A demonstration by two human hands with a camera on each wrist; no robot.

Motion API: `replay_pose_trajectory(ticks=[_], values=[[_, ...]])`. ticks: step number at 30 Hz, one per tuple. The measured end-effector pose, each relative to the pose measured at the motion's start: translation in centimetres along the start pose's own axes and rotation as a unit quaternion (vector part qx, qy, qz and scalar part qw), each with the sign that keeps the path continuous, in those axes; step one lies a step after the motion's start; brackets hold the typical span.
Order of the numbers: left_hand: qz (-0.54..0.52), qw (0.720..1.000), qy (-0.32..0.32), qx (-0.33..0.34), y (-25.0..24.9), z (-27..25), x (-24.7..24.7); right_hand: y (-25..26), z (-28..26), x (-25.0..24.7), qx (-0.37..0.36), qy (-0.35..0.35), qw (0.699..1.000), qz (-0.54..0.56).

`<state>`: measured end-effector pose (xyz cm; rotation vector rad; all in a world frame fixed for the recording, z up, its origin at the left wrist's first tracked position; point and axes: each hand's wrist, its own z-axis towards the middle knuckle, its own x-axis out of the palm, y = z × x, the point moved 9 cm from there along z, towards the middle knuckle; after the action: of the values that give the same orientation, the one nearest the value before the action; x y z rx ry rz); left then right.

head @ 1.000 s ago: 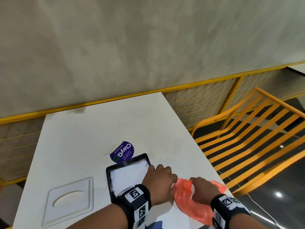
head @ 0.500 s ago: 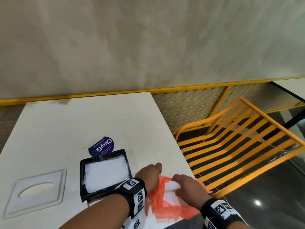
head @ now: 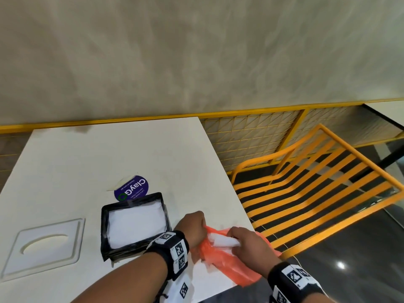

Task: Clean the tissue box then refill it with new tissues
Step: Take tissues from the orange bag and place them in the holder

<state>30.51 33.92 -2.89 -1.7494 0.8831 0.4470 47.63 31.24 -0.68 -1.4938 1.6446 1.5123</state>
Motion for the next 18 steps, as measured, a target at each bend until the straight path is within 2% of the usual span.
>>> replay_pose_trajectory(ticks=[4, 7, 14, 18], values=[[0.017, 1.000, -0.005, -0.022, 0.7, 0.2, -0.1, -0.2, -0.2, 0.0, -0.008, -0.011, 1.000, 0.012], [0.073, 0.997, 0.016, 0.005, 0.4, 0.1, 0.3, -0.3, -0.4, -0.1, -0.012, -0.009, 1.000, 0.013], [0.099, 0.992, 0.057, 0.043, 0.4, 0.1, 2.3, -1.8, -0.1, -0.6, 0.000, -0.017, 0.998, 0.056], [0.105, 0.991, 0.072, 0.036, 0.2, 0.1, 2.4, -2.0, -0.5, -1.2, -0.003, -0.016, 0.995, 0.098]])
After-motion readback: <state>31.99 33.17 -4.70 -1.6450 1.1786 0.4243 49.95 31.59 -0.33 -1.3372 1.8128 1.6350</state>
